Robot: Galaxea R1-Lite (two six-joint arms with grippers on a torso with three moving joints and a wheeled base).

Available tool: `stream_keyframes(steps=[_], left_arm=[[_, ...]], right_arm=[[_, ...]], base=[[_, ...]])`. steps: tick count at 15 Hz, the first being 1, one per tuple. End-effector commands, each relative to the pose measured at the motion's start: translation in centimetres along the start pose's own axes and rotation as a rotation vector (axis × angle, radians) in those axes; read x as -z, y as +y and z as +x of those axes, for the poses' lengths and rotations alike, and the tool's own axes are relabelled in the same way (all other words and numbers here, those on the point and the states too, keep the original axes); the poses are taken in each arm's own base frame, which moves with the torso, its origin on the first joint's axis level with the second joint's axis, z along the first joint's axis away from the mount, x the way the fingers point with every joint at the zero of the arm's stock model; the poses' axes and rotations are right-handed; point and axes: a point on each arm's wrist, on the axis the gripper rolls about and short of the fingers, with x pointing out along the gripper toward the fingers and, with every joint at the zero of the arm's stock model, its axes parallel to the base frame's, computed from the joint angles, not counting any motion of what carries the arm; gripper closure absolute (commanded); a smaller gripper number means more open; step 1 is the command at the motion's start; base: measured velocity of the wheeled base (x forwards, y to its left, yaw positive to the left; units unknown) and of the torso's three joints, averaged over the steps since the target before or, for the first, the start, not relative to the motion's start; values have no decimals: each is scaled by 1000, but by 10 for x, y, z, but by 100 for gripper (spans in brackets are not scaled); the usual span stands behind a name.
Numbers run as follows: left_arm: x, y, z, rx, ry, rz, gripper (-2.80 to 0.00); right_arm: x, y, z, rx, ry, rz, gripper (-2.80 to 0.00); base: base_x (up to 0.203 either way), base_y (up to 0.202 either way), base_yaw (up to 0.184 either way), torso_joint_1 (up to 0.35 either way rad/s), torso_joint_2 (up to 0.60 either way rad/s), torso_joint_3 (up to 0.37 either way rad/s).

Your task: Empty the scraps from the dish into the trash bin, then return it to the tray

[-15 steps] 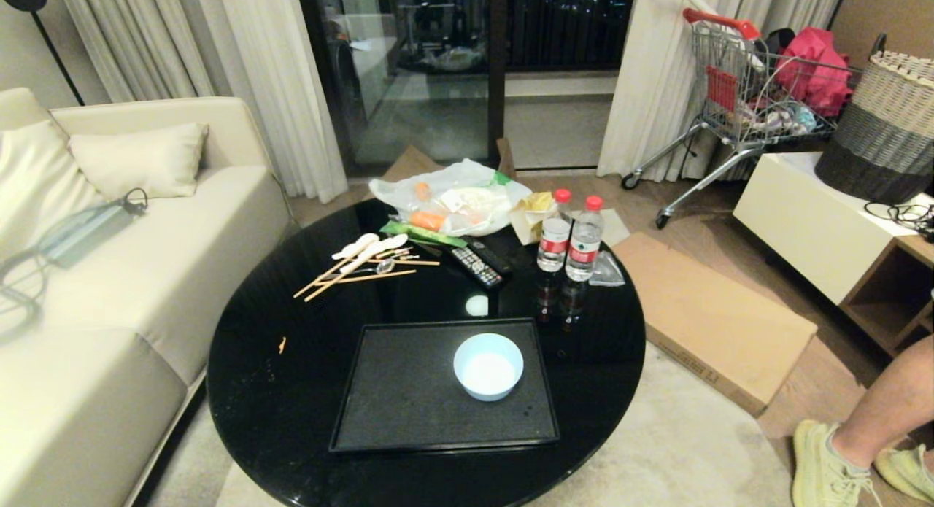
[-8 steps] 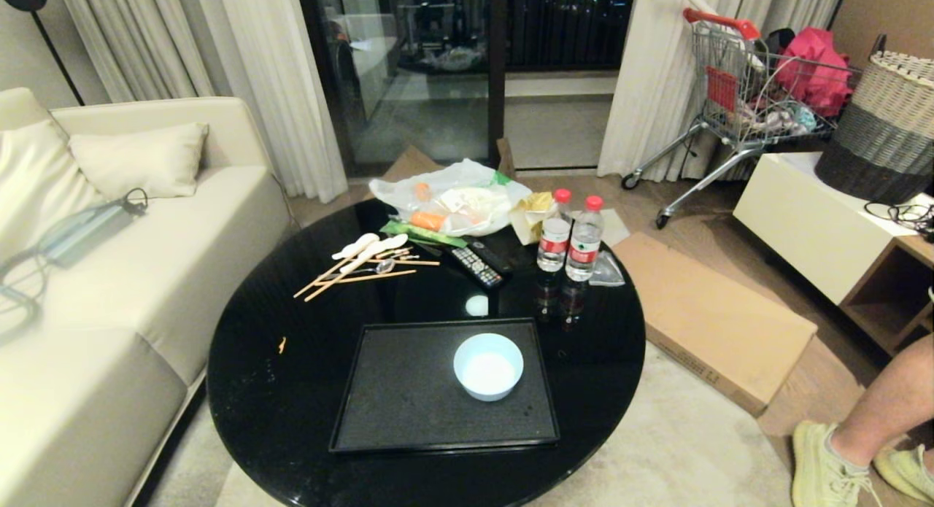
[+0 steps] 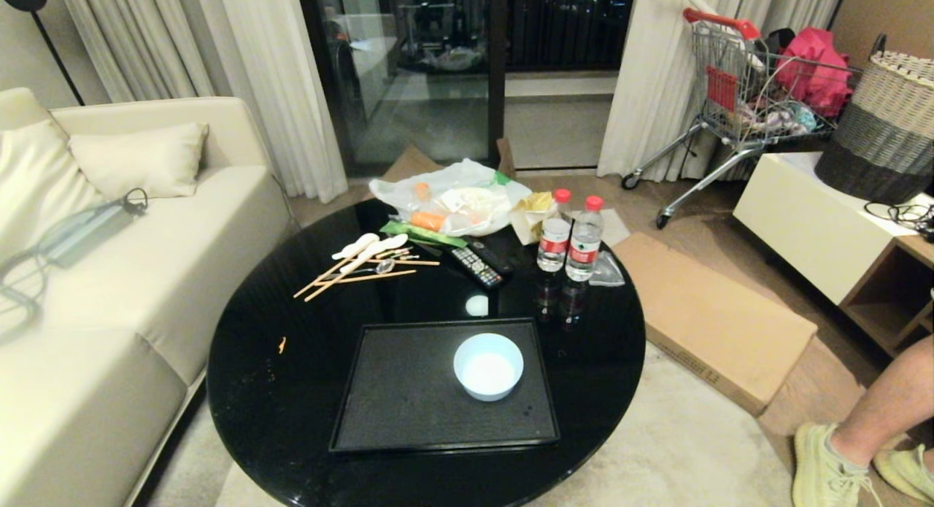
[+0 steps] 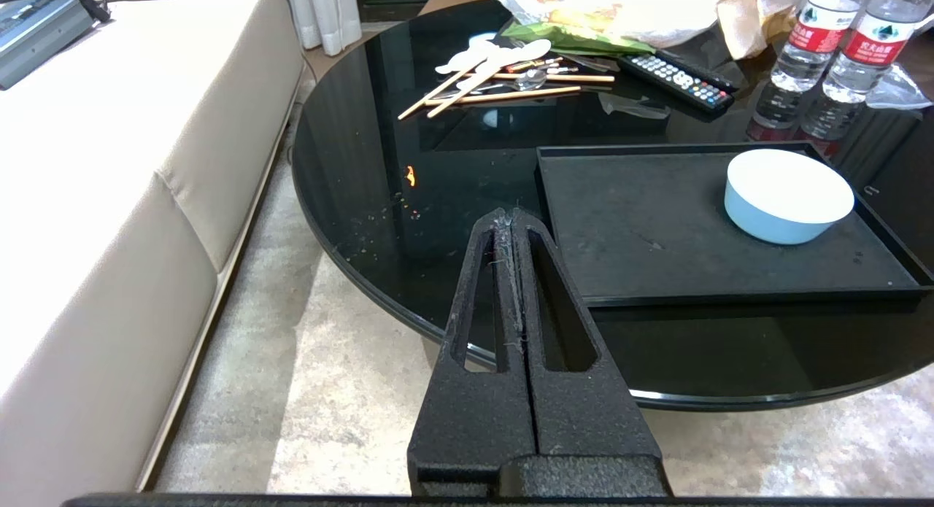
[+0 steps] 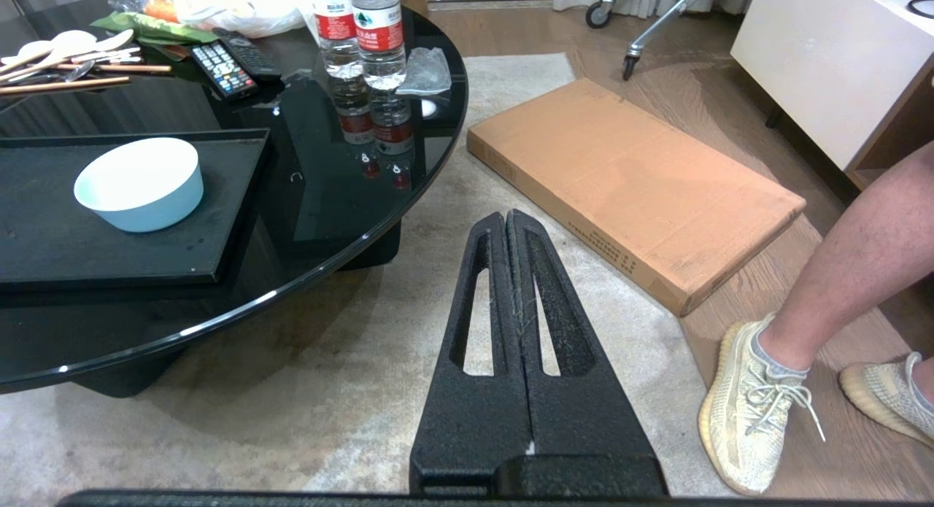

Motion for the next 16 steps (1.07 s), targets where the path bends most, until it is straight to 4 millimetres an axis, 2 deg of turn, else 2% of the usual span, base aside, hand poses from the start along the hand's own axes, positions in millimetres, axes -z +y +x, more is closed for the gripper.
stream_keyframes(steps=[1, 16], left_arm=[[0, 0, 0, 0, -1, -1, 0], [0, 0, 0, 0, -1, -1, 0]], right_arm=[[0, 0, 0, 0, 1, -1, 0], [0, 0, 0, 0, 1, -1, 0]], base=[[0, 0, 0, 0, 0, 0], [0, 0, 0, 0, 0, 0]])
